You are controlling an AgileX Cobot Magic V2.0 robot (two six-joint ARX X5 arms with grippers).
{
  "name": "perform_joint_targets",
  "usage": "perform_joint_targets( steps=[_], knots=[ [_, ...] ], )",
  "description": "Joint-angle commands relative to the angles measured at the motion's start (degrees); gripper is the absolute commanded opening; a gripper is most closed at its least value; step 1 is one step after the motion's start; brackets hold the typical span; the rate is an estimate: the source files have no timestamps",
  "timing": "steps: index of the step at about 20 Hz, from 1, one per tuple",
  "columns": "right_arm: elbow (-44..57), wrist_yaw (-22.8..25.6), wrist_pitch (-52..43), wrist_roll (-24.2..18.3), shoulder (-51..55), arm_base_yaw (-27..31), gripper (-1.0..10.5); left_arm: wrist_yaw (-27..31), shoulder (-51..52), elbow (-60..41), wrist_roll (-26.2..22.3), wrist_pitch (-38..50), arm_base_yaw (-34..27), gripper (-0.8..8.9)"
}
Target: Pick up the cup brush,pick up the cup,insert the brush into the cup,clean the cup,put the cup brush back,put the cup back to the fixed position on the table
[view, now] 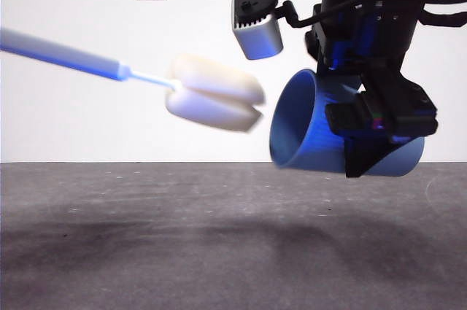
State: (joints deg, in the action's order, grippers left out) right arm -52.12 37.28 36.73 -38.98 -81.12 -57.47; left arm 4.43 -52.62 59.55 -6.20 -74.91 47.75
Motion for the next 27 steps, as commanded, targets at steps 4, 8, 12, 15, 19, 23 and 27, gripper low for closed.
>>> perform_joint_targets(
  steps=[4,8,12,15,19,23,27],
  knots=[
    [-0.2,-0.7,-0.5,24.9,4.3,3.0,-0.2,4.2,1.8,-0.6,11.4,5.0,-6.6,-0.08],
    [-0.2,-7.3,-1.5,36.2,10.1,5.3,-0.2,3.9,1.4,-3.2,17.7,14.5,-11.4,-0.09],
    [-0.2,-14.8,-7.0,42.0,20.0,7.0,-0.2,1.7,-4.5,-8.7,26.1,30.7,-14.7,-0.08],
    [-0.2,-16.3,-9.9,43.5,25.0,7.3,-0.2,1.9,-12.3,-9.0,30.2,40.1,-14.9,-0.08],
    [-0.2,-16.3,-10.2,44.5,29.4,7.5,-0.2,3.0,-24.0,-9.0,35.0,49.2,-14.8,-0.08],
    [-0.2,-16.3,-10.2,44.5,31.8,7.5,-0.2,3.1,-33.7,-9.0,36.7,54.1,-14.7,-0.08],
    [-0.2,-16.3,-10.1,44.5,32.3,7.5,-0.2,6.0,-39.4,-9.0,39.2,57.4,-13.9,-0.08]
  ],
)
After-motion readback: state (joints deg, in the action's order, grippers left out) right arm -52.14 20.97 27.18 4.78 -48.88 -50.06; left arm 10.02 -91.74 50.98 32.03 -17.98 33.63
